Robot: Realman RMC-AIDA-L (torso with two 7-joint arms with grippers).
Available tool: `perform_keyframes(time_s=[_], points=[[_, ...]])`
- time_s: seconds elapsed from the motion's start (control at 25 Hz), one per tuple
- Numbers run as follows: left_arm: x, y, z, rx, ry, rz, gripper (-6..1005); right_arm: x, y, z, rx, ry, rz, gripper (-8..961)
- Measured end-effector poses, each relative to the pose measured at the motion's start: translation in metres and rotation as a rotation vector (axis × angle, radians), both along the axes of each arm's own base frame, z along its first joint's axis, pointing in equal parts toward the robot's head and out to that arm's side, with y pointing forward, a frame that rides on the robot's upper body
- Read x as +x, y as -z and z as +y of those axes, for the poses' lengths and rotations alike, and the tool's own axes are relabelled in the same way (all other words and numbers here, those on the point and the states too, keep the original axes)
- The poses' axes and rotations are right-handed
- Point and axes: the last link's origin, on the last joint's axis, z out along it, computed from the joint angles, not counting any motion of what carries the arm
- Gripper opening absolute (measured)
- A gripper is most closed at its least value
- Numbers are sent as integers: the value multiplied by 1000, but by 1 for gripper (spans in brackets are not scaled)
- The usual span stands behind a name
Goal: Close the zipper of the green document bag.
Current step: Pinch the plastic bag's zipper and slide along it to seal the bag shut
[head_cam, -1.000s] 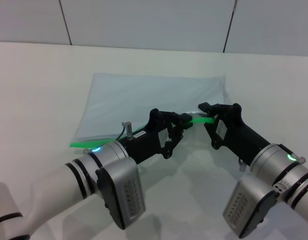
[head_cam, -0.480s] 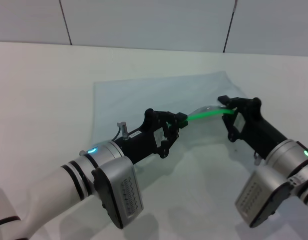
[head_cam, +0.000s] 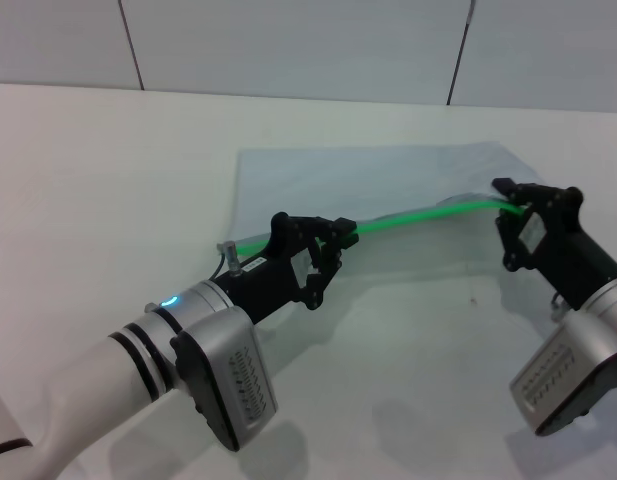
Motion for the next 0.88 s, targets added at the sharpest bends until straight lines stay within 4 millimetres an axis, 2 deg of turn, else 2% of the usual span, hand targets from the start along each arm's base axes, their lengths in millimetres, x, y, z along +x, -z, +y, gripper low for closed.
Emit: perform_keyframes(time_s=[0.68, 0.88], points=[[-15, -16, 2, 101, -94, -67, 79, 36, -34, 1, 138, 113, 18, 48], [-10, -20, 4, 119, -88, -101, 78, 37, -40, 2, 177, 120, 38, 48]])
